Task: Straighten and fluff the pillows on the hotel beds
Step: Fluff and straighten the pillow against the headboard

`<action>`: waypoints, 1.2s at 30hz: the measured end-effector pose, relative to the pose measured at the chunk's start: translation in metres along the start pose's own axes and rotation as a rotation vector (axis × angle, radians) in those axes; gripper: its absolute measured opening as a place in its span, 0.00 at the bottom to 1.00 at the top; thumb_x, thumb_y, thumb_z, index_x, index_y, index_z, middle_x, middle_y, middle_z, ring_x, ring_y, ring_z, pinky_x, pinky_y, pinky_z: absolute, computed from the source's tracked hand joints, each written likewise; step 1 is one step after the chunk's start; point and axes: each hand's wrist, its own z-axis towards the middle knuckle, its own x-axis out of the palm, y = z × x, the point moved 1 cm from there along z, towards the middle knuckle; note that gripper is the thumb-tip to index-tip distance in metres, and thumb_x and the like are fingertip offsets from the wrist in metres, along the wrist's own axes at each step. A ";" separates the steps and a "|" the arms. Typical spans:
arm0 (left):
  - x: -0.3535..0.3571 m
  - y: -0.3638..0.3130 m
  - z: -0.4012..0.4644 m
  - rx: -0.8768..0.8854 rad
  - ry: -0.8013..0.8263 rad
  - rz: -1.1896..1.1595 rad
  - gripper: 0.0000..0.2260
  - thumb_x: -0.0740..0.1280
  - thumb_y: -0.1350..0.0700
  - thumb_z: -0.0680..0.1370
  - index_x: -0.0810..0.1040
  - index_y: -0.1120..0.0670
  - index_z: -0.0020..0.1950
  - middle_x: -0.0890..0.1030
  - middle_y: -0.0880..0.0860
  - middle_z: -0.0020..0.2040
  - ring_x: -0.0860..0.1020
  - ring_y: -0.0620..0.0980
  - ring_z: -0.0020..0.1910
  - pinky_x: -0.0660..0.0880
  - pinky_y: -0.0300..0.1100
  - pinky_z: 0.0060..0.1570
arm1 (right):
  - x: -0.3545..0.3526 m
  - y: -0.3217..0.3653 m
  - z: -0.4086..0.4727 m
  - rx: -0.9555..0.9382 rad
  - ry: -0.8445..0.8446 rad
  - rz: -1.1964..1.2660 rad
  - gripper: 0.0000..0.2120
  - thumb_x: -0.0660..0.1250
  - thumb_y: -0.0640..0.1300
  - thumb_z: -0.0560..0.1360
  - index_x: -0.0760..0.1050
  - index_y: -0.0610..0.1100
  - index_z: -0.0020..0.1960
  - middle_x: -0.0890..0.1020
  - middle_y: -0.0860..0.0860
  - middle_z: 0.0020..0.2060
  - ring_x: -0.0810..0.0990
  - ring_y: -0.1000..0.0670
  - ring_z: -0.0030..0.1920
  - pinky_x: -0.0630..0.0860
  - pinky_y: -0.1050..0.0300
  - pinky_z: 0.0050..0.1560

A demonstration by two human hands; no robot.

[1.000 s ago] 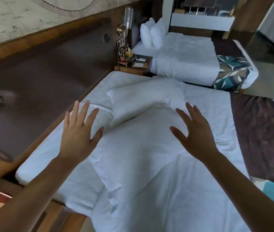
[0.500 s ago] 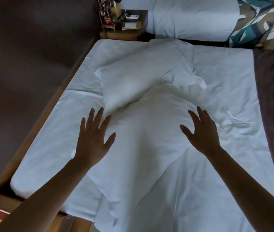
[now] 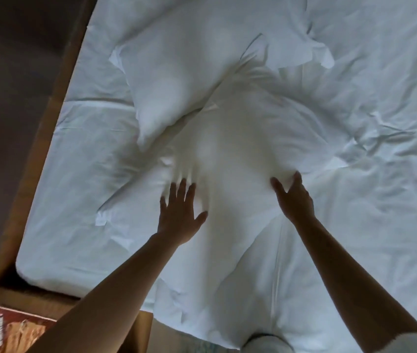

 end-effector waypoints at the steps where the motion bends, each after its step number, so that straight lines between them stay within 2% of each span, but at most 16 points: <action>1: -0.001 -0.001 0.000 -0.005 0.000 -0.022 0.39 0.58 0.36 0.82 0.44 0.49 0.85 0.40 0.52 0.86 0.40 0.57 0.85 0.46 0.61 0.80 | 0.008 0.001 0.002 0.069 0.025 0.094 0.46 0.60 0.71 0.77 0.53 0.42 0.82 0.71 0.40 0.75 0.72 0.36 0.72 0.69 0.44 0.71; 2: -0.003 -0.001 0.000 -0.005 -0.005 -0.043 0.38 0.59 0.36 0.82 0.45 0.49 0.85 0.41 0.51 0.86 0.40 0.57 0.85 0.46 0.61 0.80 | 0.014 0.001 0.004 0.154 0.056 0.209 0.46 0.62 0.72 0.75 0.58 0.42 0.80 0.74 0.40 0.72 0.75 0.36 0.69 0.74 0.43 0.69; 4: -0.007 -0.001 -0.004 -0.008 -0.020 -0.079 0.37 0.60 0.38 0.82 0.47 0.48 0.85 0.43 0.51 0.86 0.42 0.56 0.85 0.48 0.59 0.81 | 0.023 -0.001 0.003 0.311 0.136 0.455 0.43 0.66 0.74 0.70 0.72 0.42 0.71 0.81 0.45 0.60 0.82 0.41 0.57 0.85 0.46 0.48; 5: -0.010 -0.002 -0.007 -0.017 -0.024 -0.096 0.36 0.60 0.39 0.83 0.48 0.48 0.85 0.44 0.51 0.86 0.43 0.55 0.85 0.48 0.59 0.81 | 0.026 -0.001 0.002 0.362 0.171 0.538 0.40 0.68 0.75 0.69 0.75 0.43 0.65 0.81 0.48 0.54 0.82 0.46 0.51 0.84 0.51 0.37; 7: -0.014 -0.007 -0.014 -0.024 -0.041 -0.081 0.35 0.59 0.40 0.83 0.49 0.49 0.85 0.44 0.52 0.86 0.42 0.56 0.85 0.48 0.59 0.81 | 0.027 0.000 0.001 0.376 0.194 0.592 0.35 0.69 0.74 0.68 0.74 0.47 0.59 0.78 0.54 0.47 0.79 0.52 0.46 0.79 0.57 0.30; 10: -0.012 -0.019 -0.029 0.030 -0.112 0.022 0.33 0.58 0.40 0.84 0.53 0.52 0.85 0.43 0.53 0.86 0.40 0.58 0.85 0.45 0.60 0.81 | 0.023 0.003 0.006 0.302 0.172 0.587 0.27 0.70 0.69 0.72 0.75 0.48 0.57 0.80 0.55 0.47 0.79 0.54 0.45 0.78 0.58 0.32; 13: -0.003 -0.031 -0.046 0.043 -0.101 0.015 0.35 0.55 0.37 0.84 0.50 0.55 0.85 0.40 0.53 0.86 0.37 0.57 0.84 0.44 0.59 0.82 | 0.018 0.012 0.005 0.203 0.151 0.535 0.21 0.69 0.63 0.76 0.79 0.45 0.53 0.81 0.52 0.43 0.81 0.52 0.43 0.79 0.58 0.33; 15: 0.006 -0.040 -0.058 0.046 -0.061 0.023 0.39 0.54 0.34 0.83 0.46 0.56 0.85 0.36 0.53 0.85 0.35 0.57 0.84 0.43 0.59 0.82 | 0.014 0.021 -0.002 0.150 0.118 0.497 0.19 0.68 0.61 0.78 0.78 0.45 0.44 0.80 0.52 0.38 0.80 0.49 0.39 0.76 0.58 0.34; 18: 0.019 -0.042 -0.078 -0.001 0.032 0.001 0.50 0.59 0.30 0.79 0.36 0.57 0.84 0.29 0.53 0.83 0.31 0.58 0.82 0.42 0.61 0.81 | 0.009 0.040 -0.028 0.074 0.056 0.474 0.21 0.67 0.61 0.77 0.77 0.44 0.39 0.78 0.52 0.32 0.79 0.47 0.37 0.72 0.59 0.39; 20: 0.019 -0.034 -0.090 -0.069 -0.002 -0.030 0.54 0.63 0.29 0.76 0.35 0.58 0.84 0.29 0.54 0.83 0.31 0.59 0.82 0.42 0.62 0.81 | 0.005 0.060 -0.056 0.003 0.046 0.500 0.22 0.68 0.61 0.77 0.76 0.45 0.34 0.79 0.54 0.26 0.79 0.50 0.32 0.71 0.61 0.33; 22: 0.012 -0.028 -0.104 -0.131 -0.097 -0.085 0.56 0.66 0.29 0.74 0.38 0.59 0.84 0.33 0.56 0.84 0.35 0.59 0.83 0.43 0.62 0.82 | 0.002 0.081 -0.084 -0.043 0.060 0.598 0.20 0.70 0.57 0.77 0.77 0.44 0.34 0.79 0.53 0.24 0.80 0.50 0.29 0.77 0.58 0.34; 24: 0.003 -0.023 -0.121 -0.186 -0.196 -0.130 0.59 0.72 0.30 0.70 0.43 0.59 0.84 0.41 0.59 0.85 0.43 0.61 0.85 0.48 0.62 0.81 | -0.002 0.097 -0.109 -0.021 0.126 0.802 0.13 0.71 0.51 0.77 0.80 0.45 0.38 0.84 0.52 0.30 0.85 0.48 0.34 0.83 0.50 0.37; 27: -0.004 -0.013 -0.149 -0.232 -0.297 -0.165 0.62 0.76 0.30 0.64 0.49 0.59 0.84 0.52 0.62 0.85 0.52 0.64 0.84 0.54 0.64 0.79 | -0.015 0.109 -0.135 0.013 0.214 1.053 0.04 0.71 0.46 0.77 0.82 0.46 0.46 0.88 0.52 0.38 0.88 0.48 0.40 0.85 0.46 0.36; 29: -0.003 -0.005 -0.166 -0.182 -0.357 -0.105 0.61 0.78 0.31 0.62 0.54 0.57 0.84 0.57 0.63 0.83 0.57 0.66 0.82 0.58 0.66 0.77 | -0.027 0.105 -0.143 0.031 0.251 1.105 0.05 0.71 0.45 0.78 0.81 0.45 0.51 0.88 0.48 0.41 0.88 0.46 0.41 0.84 0.45 0.36; 33: 0.008 0.011 -0.184 -0.106 -0.407 0.035 0.56 0.84 0.49 0.61 0.59 0.54 0.84 0.63 0.65 0.81 0.64 0.71 0.78 0.67 0.68 0.72 | -0.043 0.080 -0.154 0.147 0.309 1.139 0.05 0.69 0.43 0.79 0.80 0.43 0.53 0.88 0.44 0.41 0.89 0.45 0.39 0.83 0.47 0.34; 36: 0.014 0.012 -0.181 -0.093 -0.434 0.121 0.48 0.83 0.59 0.63 0.65 0.56 0.81 0.70 0.66 0.77 0.72 0.71 0.73 0.71 0.68 0.68 | -0.045 0.062 -0.163 0.237 0.372 1.138 0.06 0.67 0.43 0.81 0.78 0.40 0.55 0.88 0.44 0.39 0.89 0.44 0.39 0.84 0.48 0.33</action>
